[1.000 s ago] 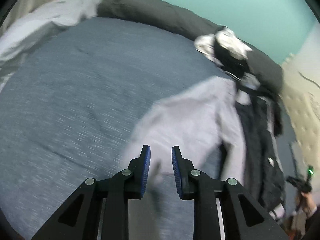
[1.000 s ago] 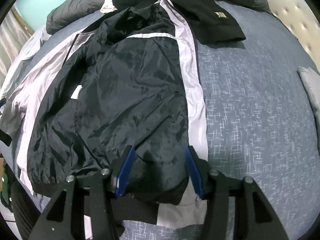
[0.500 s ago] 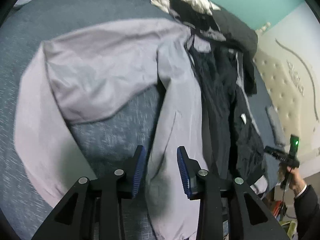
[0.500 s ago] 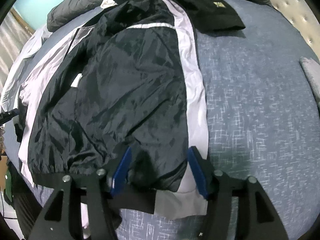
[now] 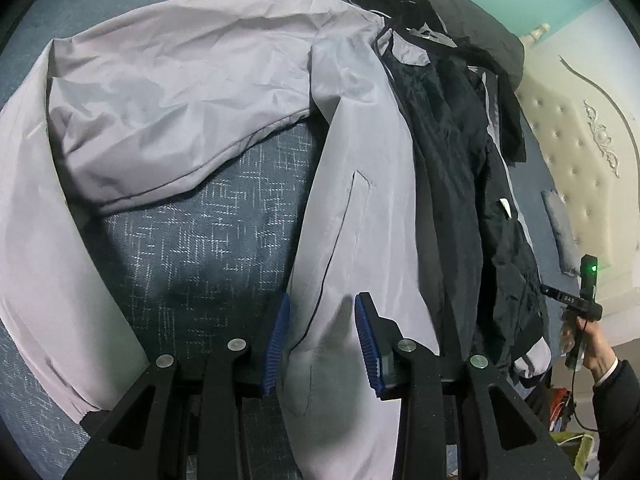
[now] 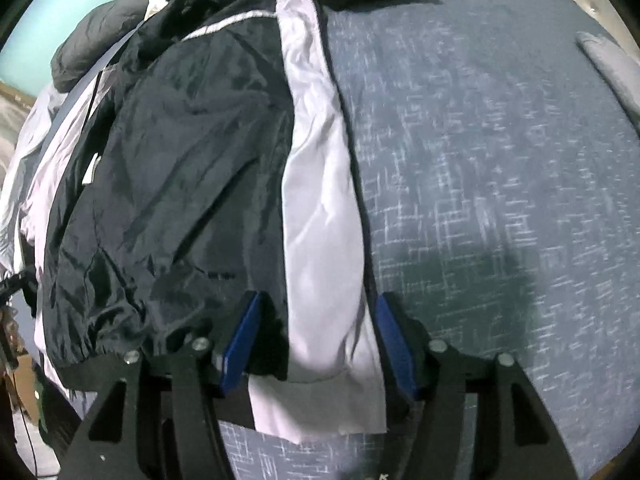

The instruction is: Fold clothes

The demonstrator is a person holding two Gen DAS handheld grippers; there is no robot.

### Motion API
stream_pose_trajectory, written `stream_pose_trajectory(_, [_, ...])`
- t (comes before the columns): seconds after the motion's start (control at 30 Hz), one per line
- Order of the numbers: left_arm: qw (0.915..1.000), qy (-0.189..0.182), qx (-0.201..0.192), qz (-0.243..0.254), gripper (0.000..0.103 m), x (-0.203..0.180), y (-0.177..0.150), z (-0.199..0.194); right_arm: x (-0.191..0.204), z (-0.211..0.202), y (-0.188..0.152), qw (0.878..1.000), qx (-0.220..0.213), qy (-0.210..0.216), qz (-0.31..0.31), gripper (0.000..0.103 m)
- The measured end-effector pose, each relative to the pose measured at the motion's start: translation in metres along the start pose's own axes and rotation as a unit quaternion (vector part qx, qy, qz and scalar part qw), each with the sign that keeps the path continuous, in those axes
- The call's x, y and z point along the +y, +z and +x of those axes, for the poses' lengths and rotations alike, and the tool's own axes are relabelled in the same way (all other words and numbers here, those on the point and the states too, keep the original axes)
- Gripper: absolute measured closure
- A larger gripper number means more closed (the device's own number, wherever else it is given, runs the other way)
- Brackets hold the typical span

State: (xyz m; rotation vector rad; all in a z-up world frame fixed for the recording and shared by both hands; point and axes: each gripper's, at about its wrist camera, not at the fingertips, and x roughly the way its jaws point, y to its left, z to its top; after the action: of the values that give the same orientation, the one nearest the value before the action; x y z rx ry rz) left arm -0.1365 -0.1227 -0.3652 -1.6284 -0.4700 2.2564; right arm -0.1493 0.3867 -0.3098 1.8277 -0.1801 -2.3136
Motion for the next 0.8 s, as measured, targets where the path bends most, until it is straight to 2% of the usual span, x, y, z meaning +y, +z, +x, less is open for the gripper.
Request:
stream_pose_trajectory(0.1, [1.0,0.001,-0.002,0.005,0.066,-0.002,0.001,-0.004,0.004,0.0,-0.002,1.0,-0.004,0.013,-0.016,0.07])
stream_pose_trajectory(0.13, [1.0,0.0,-0.003,0.006,0.066,-0.003,0.002,-0.005,0.005,-0.002,-0.002,1.0,-0.006,0.016,-0.018,0.074])
stream_pose_trajectory(0.2, [1.0,-0.001,-0.006,0.007,0.066,-0.003,0.003,-0.008,0.009,-0.006,-0.003,0.999,-0.013,0.022,-0.026,0.092])
stream_pose_trajectory(0.23, [0.9999,-0.002,-0.008,0.008,0.066,-0.004,0.003,-0.01,0.012,-0.013,-0.003,0.999,-0.024,0.022,-0.029,0.095])
stream_pose_trajectory(0.4, [0.9998,-0.005,-0.016,0.009,0.066,-0.002,0.006,-0.019,0.038,-0.057,0.005,0.994,-0.088,0.029,-0.065,0.097])
stream_pose_trajectory(0.57, [0.9993,-0.014,-0.035,-0.001,0.066,0.0,0.01,-0.033,0.099,-0.103,0.026,0.978,-0.137,0.096,-0.124,0.097])
stream_pose_trajectory(0.7, [0.9989,-0.017,-0.043,-0.003,0.066,0.001,0.01,-0.042,0.173,-0.116,0.031,0.957,-0.142,0.157,-0.199,0.097])
stream_pose_trajectory(0.8, [0.9988,-0.021,-0.044,-0.001,0.066,-0.001,0.009,-0.046,0.228,-0.105,0.028,0.943,-0.113,0.186,-0.251,0.097])
